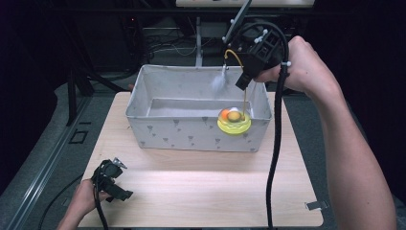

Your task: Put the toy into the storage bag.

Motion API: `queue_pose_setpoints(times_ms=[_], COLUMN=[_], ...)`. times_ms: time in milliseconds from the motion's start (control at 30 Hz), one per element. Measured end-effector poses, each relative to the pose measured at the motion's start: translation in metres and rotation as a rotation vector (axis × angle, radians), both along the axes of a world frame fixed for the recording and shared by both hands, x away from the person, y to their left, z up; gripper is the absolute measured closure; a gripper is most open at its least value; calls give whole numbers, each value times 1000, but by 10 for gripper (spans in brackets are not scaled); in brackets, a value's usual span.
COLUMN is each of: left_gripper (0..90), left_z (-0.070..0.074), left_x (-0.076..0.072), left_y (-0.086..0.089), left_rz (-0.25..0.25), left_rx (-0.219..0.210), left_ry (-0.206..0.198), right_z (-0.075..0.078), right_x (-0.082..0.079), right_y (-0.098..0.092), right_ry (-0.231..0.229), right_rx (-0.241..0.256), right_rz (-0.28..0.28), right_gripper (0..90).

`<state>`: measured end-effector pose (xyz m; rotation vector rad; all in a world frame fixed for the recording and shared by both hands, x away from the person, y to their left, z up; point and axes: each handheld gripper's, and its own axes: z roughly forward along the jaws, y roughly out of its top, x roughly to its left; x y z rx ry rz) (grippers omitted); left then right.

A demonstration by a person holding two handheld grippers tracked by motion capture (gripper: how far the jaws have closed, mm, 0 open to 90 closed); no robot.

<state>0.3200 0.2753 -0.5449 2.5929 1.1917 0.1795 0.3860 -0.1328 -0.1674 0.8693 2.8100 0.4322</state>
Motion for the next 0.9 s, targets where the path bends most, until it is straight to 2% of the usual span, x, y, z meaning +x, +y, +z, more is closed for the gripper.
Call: queue_pose_setpoints(times_ms=[200, 367, 900], left_gripper=[2, 2, 2], left_z=[-1, -1, 0], left_x=[0, 0, 0], left_y=[-2, -1, -2], left_rz=[-2, -2, -3], left_rx=[-2, -2, -2], left_ry=[11, 2, 9], right_z=[7, 9, 3], right_x=[8, 15, 45], right_y=[-1, -3, -16], right_ry=[-4, -7, 2], right_rx=[-3, -1, -10], right_rz=[-28, -53, -151], right_gripper=[884, 884, 884])
